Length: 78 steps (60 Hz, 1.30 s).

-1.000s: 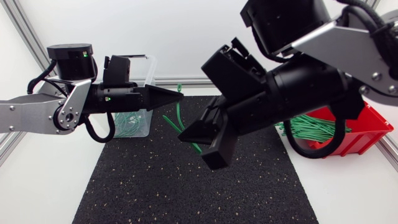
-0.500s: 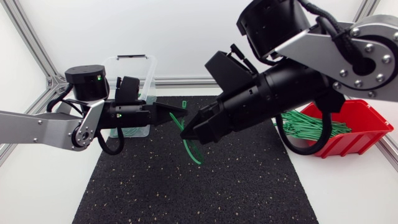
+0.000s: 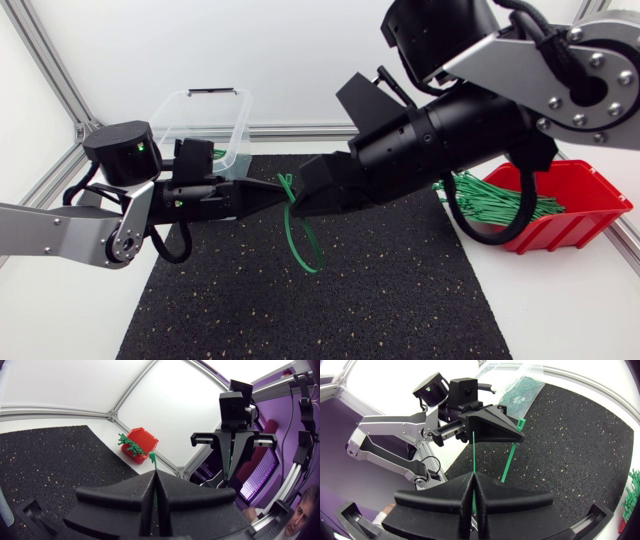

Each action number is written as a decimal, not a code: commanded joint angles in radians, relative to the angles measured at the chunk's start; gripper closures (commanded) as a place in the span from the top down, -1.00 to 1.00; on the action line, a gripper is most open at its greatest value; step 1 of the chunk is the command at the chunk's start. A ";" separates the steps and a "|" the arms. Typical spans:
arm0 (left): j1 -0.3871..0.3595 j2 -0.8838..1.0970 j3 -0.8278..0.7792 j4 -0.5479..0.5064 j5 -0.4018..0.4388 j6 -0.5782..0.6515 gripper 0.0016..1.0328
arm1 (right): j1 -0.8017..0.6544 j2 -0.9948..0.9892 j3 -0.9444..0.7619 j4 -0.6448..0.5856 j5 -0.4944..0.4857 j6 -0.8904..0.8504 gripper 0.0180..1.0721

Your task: Take a green cable tie from the red box, thread the tail through the head to close it, then place it in the transparent bin on the left.

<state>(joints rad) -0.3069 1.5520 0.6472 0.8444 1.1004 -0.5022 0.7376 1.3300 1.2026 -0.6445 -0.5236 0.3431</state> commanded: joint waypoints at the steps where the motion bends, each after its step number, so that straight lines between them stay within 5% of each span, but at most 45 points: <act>1: -0.023 -0.026 -0.035 0.036 -0.017 -0.035 -0.94 | -0.004 -0.002 0.005 -0.014 0.000 0.096 -0.90; 24: -0.060 -0.023 -0.024 0.078 -0.051 -0.111 -0.94 | -0.095 -0.057 -0.054 0.009 -0.042 0.505 -0.90; 78: -0.041 0.002 -0.012 0.116 -0.082 -0.102 -0.94 | -0.066 0.046 -0.066 0.123 -0.266 0.703 -0.90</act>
<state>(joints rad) -0.3588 1.5528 0.6357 0.9409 1.0187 -0.5838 0.6823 1.3674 1.1675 -0.5385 -0.7826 0.9985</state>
